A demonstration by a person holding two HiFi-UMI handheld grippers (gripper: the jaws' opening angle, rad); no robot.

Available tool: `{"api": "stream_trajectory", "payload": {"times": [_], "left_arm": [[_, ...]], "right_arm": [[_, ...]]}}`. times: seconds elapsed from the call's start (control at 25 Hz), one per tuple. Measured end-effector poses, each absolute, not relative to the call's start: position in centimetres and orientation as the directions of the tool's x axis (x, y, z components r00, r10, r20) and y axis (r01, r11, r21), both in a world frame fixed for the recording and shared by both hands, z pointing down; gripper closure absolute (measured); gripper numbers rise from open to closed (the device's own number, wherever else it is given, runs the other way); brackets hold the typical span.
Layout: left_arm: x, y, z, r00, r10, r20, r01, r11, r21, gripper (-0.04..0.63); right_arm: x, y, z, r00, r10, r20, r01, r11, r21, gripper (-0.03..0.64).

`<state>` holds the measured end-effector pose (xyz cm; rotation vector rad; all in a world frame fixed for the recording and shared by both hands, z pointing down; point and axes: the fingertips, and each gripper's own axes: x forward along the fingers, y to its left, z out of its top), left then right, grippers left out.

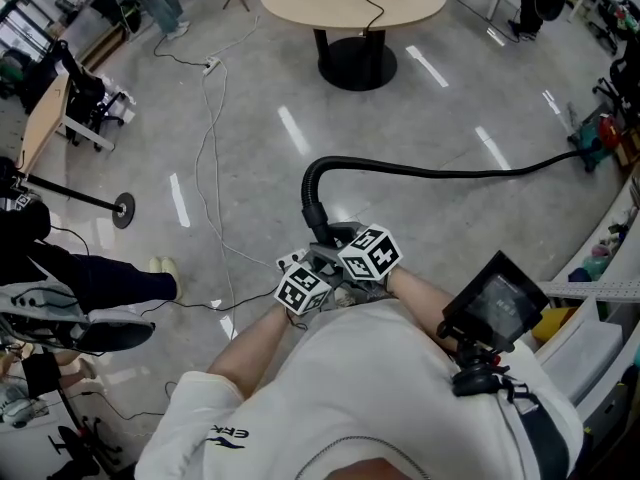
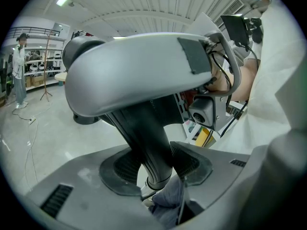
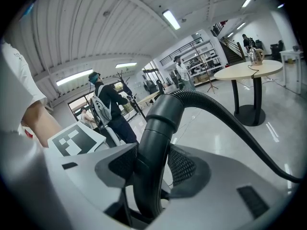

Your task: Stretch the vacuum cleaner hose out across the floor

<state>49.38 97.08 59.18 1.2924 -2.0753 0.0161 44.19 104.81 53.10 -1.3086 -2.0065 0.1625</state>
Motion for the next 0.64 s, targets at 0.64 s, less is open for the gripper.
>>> {"api": "stream_trajectory", "payload": {"times": [0.64], "left_arm": [[49.52,97.0,59.32,-0.264,-0.795,0.546,-0.805,0.493,0.329,0.423]], "right_arm": [[44.19,104.6,53.31,-0.224,0.832,0.508,0.743,0.483,-0.463,0.423]]}}
